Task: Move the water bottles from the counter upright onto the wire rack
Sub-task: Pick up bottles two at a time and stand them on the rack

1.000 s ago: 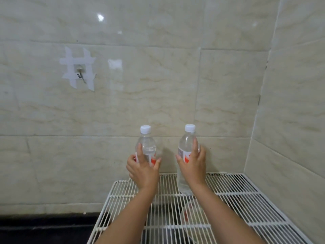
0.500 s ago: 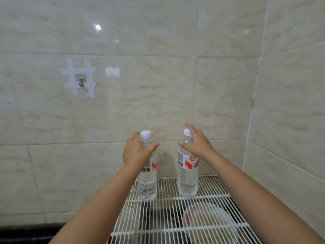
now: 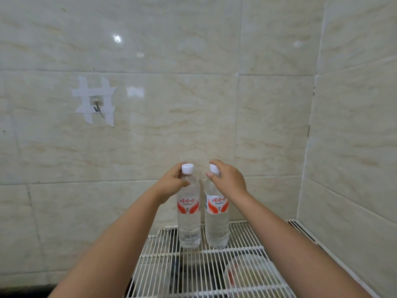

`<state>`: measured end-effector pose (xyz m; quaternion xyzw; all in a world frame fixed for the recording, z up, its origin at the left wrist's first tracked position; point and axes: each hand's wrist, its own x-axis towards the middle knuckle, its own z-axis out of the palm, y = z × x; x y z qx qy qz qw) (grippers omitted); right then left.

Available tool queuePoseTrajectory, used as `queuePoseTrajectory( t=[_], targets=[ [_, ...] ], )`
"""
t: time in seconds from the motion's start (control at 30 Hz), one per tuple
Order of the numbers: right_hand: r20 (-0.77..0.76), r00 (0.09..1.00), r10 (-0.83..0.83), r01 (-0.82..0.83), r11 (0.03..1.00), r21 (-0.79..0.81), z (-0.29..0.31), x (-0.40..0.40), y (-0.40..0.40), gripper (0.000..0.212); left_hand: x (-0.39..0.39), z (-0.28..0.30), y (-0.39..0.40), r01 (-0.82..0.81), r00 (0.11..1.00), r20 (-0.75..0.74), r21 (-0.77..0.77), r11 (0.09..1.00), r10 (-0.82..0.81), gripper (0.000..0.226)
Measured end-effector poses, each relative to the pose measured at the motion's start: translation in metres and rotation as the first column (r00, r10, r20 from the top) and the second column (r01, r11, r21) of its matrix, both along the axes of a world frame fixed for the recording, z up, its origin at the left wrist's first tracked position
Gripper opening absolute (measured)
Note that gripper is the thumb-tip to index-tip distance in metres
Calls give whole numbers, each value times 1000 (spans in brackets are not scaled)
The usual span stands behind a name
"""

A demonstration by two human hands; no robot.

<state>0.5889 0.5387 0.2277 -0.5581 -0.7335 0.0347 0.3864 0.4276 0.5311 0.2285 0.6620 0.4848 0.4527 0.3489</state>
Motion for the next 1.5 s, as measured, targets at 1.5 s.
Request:
queuePoseTrajectory(
  t=[1.5],
  targets=[
    [325, 928, 181, -286, 907, 310, 5, -93, -119, 44, -80, -9, -178, -494, 156, -744, 511, 704, 650, 44]
  ],
)
